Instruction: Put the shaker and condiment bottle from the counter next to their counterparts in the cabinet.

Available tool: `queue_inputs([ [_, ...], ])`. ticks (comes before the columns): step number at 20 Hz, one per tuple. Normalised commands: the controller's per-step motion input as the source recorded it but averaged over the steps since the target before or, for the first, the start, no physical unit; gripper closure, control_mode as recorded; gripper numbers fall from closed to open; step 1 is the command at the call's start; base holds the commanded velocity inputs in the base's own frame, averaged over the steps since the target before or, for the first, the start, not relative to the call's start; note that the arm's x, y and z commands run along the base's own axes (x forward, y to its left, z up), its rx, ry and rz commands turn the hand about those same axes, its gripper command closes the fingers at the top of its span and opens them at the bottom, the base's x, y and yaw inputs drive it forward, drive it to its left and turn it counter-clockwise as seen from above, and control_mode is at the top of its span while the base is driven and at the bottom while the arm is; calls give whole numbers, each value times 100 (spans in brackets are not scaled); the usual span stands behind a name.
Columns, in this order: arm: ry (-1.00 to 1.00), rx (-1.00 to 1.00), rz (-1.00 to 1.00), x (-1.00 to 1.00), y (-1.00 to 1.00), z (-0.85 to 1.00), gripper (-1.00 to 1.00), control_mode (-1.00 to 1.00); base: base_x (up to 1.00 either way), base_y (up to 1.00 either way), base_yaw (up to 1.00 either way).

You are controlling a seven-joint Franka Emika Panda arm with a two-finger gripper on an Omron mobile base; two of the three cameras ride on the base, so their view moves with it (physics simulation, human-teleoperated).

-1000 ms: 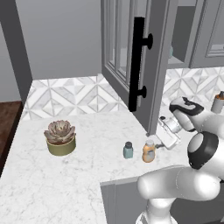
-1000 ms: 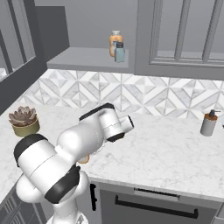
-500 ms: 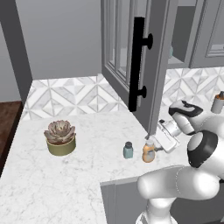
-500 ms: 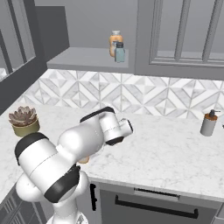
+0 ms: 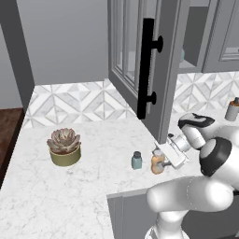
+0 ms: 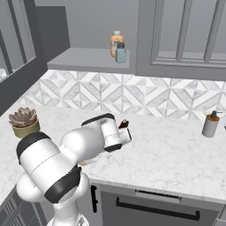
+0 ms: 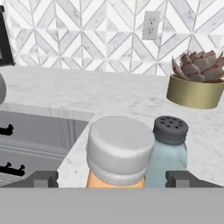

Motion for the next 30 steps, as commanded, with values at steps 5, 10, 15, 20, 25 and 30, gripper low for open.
queue_inputs([
  [5, 2, 1, 0, 0, 0, -2, 100, -100, 0, 0, 0],
  [10, 0, 0, 0, -7, 0, 0, 100, -100, 0, 0, 0],
  [15, 0, 0, 0, -23, 1, 0, 100, -100, 0, 0, 0],
  [20, -3, 1, -3, -14, 0, 46, 100, -100, 0, 0, 0],
  [25, -3, 9, -17, -4, -3, 73, 100, -100, 0, 0, 0],
  [30, -3, 24, -28, 0, -18, 91, 100, -100, 0, 0, 0],
])
